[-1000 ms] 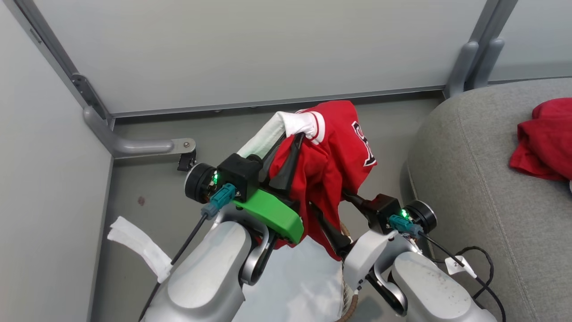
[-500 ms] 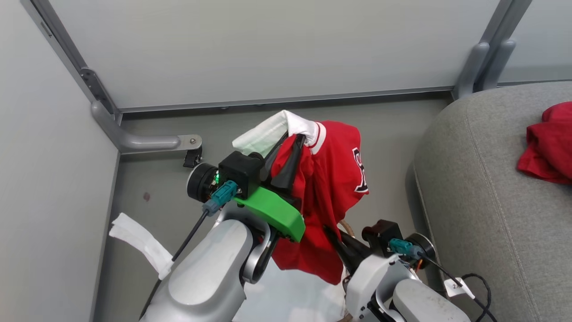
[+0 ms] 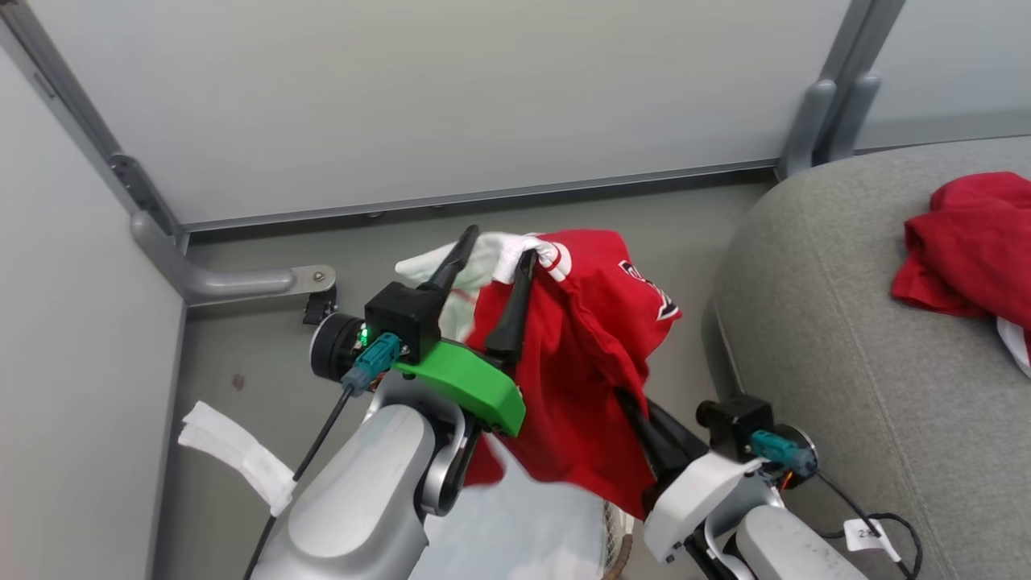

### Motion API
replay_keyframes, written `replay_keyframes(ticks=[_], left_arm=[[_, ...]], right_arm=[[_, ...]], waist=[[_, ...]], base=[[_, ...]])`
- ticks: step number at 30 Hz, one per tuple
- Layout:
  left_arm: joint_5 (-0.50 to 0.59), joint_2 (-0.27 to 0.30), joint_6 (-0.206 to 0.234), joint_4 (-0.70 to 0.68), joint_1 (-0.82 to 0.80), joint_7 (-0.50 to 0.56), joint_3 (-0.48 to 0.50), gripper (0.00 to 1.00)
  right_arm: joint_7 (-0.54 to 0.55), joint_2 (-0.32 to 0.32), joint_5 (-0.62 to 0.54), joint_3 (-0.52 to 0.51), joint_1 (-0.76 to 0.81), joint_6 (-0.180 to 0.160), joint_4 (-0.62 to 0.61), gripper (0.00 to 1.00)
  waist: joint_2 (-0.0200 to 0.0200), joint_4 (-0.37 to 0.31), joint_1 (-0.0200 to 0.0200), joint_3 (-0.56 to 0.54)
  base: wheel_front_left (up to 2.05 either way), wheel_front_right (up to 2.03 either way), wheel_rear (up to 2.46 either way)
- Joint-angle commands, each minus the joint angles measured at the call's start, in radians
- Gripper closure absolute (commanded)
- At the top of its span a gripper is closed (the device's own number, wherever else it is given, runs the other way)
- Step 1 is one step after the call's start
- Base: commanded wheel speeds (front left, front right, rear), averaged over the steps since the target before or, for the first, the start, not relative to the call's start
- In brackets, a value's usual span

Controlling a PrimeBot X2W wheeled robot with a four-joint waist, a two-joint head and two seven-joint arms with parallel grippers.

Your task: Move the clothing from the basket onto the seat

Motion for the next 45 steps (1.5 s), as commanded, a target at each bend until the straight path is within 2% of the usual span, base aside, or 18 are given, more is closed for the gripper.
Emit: replay_keyframes(ticks=[1, 9, 15, 25, 32, 37, 41, 45], left_arm=[[0.018, 0.003, 0.002, 0.008, 0.019, -0.004, 0.012, 0.00], [0.084, 0.019, -0.017, 0.038, 0.070, -0.002, 0.095, 0.00], [0.133, 0.022, -0.046, 0.045, 0.112, -0.002, 0.149, 0.00], [0.190, 0.014, -0.088, 0.061, 0.143, -0.002, 0.209, 0.00], [0.213, 0.008, -0.107, 0.065, 0.129, -0.002, 0.219, 0.00], [0.233, 0.007, -0.116, 0.071, 0.100, -0.002, 0.223, 0.00], [0.252, 0.013, -0.125, 0.082, 0.075, -0.002, 0.218, 0.00], [0.270, 0.023, -0.134, 0.087, 0.046, -0.002, 0.205, 0.00]], right_arm=[[0.000, -0.006, -0.006, -0.015, 0.020, -0.001, -0.043, 1.00], [-0.001, -0.005, 0.005, -0.078, 0.055, -0.001, -0.262, 1.00], [-0.001, -0.005, 0.013, -0.117, 0.073, -0.001, -0.364, 1.00], [-0.001, -0.004, 0.024, -0.170, 0.040, -0.001, -0.475, 1.00], [-0.001, -0.008, -0.010, -0.218, -0.027, -0.001, -0.515, 1.00], [-0.001, -0.075, -0.031, -0.261, -0.163, -0.001, -0.557, 1.00], [-0.001, -0.181, -0.059, -0.290, -0.342, -0.001, -0.578, 1.00], [-0.001, -0.293, -0.097, -0.333, -0.538, -0.001, -0.545, 1.00]], waist=[[0.0000, -0.029, 0.0000, -0.003], [0.0000, -0.172, 0.0000, 0.008], [0.0000, -0.299, 0.0000, 0.018], [0.0000, -0.484, 0.0000, 0.051], [0.0000, -0.550, 0.0000, 0.085], [0.0000, -0.561, 0.0000, 0.138], [0.0000, -0.549, 0.0000, 0.194], [0.0000, -0.520, 0.0000, 0.252]], base=[[0.00, 0.00, 0.00], [0.00, 0.00, 0.00], [0.00, 0.00, 0.00], [0.00, 0.00, 0.00], [0.00, 0.00, 0.00], [0.00, 0.00, 0.00], [0.00, 0.00, 0.00], [0.00, 0.00, 0.00]])
